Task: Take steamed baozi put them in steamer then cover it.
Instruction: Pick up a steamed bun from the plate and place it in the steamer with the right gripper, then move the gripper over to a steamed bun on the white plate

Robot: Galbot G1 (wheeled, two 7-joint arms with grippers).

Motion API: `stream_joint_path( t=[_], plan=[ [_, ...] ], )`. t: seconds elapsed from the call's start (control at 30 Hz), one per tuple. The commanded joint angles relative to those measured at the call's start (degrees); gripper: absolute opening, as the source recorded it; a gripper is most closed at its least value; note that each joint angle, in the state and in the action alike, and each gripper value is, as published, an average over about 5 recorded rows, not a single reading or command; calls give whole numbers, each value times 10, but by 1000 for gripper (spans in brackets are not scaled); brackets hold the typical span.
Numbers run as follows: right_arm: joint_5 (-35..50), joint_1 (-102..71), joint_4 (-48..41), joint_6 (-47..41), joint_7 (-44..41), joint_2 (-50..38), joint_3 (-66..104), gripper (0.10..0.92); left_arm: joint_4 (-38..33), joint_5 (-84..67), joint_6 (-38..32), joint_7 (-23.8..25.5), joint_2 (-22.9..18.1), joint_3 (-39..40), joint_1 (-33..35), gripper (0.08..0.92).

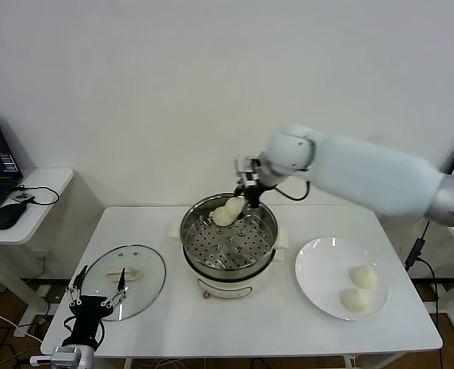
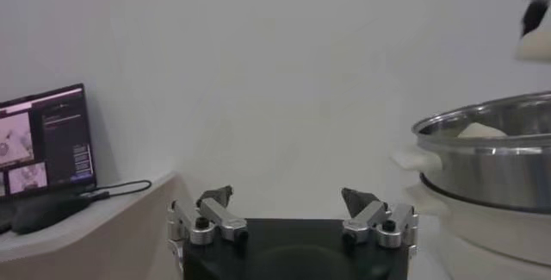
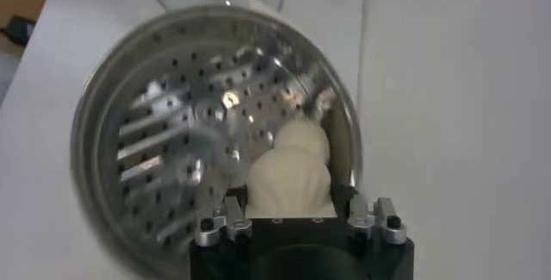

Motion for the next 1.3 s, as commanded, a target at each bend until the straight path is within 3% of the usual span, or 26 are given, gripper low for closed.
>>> stream_joint_path(
  t=[0.03,0.57,0.77,1.0,1.3],
  plan=[
    [5,-62,-62,-27,25,93,0,613,2,3,-1,0,-1,-1,1,823],
    [-23,-85,-122,-18,35,124,13,631,10,3,-5,0,2,0,-7,823],
    [-20,-77,-97,-18,22,107,21,773,6,5,-5,0,0,4,-7,823],
    [-46,-1,-11,-18,-63,-3,27,822,4,6,-5,1,1,3,-7,823],
    [-119,88,108,83,-167,-221,-4,823,0,6,-6,0,1,-1,1,823]
  ],
)
